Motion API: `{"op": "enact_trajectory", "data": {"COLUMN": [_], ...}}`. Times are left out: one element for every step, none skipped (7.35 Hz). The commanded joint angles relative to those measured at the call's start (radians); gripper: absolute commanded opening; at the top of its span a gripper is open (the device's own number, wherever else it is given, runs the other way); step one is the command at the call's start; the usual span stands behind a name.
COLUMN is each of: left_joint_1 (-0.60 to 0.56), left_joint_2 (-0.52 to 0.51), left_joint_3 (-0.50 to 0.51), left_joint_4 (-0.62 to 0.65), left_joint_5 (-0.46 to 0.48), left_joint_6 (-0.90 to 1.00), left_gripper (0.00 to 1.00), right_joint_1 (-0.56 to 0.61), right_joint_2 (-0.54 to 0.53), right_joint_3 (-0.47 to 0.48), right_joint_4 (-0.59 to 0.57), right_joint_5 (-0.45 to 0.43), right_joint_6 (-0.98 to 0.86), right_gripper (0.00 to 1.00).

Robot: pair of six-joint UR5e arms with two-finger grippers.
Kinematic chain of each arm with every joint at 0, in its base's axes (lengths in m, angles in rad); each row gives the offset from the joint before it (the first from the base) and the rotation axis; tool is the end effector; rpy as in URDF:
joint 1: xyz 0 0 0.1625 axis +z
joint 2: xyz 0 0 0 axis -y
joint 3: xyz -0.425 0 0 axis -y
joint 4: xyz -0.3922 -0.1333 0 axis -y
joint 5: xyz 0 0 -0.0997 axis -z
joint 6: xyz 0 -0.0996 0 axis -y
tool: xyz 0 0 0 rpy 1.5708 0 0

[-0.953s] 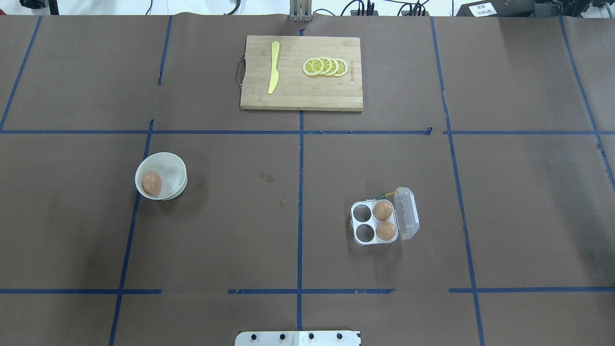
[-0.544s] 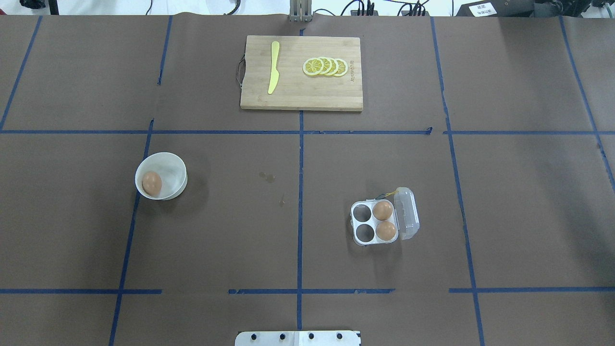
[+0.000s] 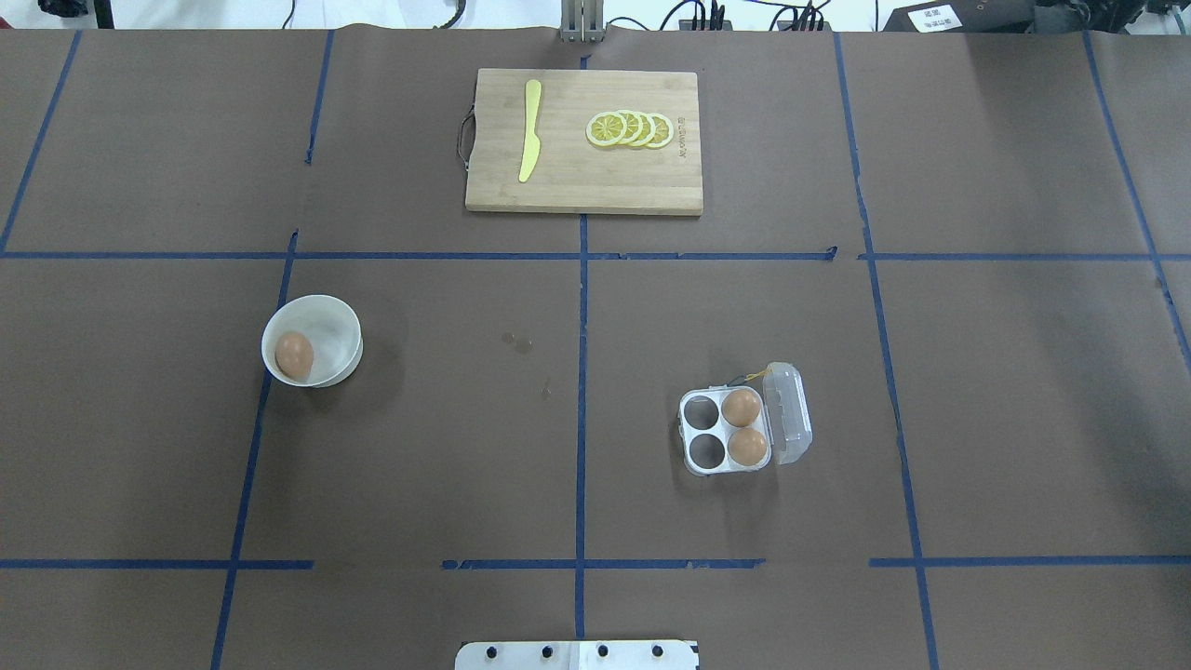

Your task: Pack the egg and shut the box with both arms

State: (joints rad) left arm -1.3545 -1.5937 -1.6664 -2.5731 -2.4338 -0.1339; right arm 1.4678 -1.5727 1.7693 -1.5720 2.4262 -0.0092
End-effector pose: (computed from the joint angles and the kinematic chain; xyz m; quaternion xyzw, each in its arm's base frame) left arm 0.0512 -0.5016 0.4794 0.4137 0.4330 0.2538 0.7596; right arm 0.0070 -0.4977 0.5556 0.0693 -0.4165 -0.0912 0.9019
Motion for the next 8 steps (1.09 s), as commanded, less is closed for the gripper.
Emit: {"op": "enact_trajectory", "data": {"left_joint_1": [0.180,0.245,0.312,0.401,0.460,0.503,0.565,0.643], "left_joint_2": [-0.040,-0.042,-0.039,-0.045,-0.046,-0.048,-0.055,-0.057], "left_joint_3": [-0.028,-0.062,-0.071,-0.110,-0.165,-0.215,-0.234,-0.242], "left_joint_4": [-0.055,-0.053,-0.044,0.034,0.129,0.218,0.256,0.298], "left_joint_5": [0.012,0.085,0.181,0.241,0.324,0.399,0.497,0.635], "left_joint_6": [-0.280,-0.330,-0.407,-0.579,-0.655,-0.747,-0.889,-1.033], "left_gripper": [1.00,1.00,1.00,1.00,1.00,1.00,1.00,0.93], "right_joint_1": [0.000,0.000,0.000,0.000,0.000,0.000,0.000,0.000], "right_joint_2": [0.000,-0.001,0.000,-0.001,-0.001,-0.001,-0.003,-0.006], "right_joint_3": [0.006,0.003,0.001,-0.001,-0.001,-0.004,-0.002,-0.002], "right_joint_4": [0.019,0.020,0.020,0.020,0.020,0.020,0.020,0.021], "right_joint_5": [0.001,0.001,0.001,0.001,0.001,0.001,0.001,0.001], "right_joint_6": [0.015,0.015,0.017,0.017,0.017,0.017,0.017,0.017], "right_gripper": [1.00,1.00,1.00,1.00,1.00,1.00,1.00,1.00]}}
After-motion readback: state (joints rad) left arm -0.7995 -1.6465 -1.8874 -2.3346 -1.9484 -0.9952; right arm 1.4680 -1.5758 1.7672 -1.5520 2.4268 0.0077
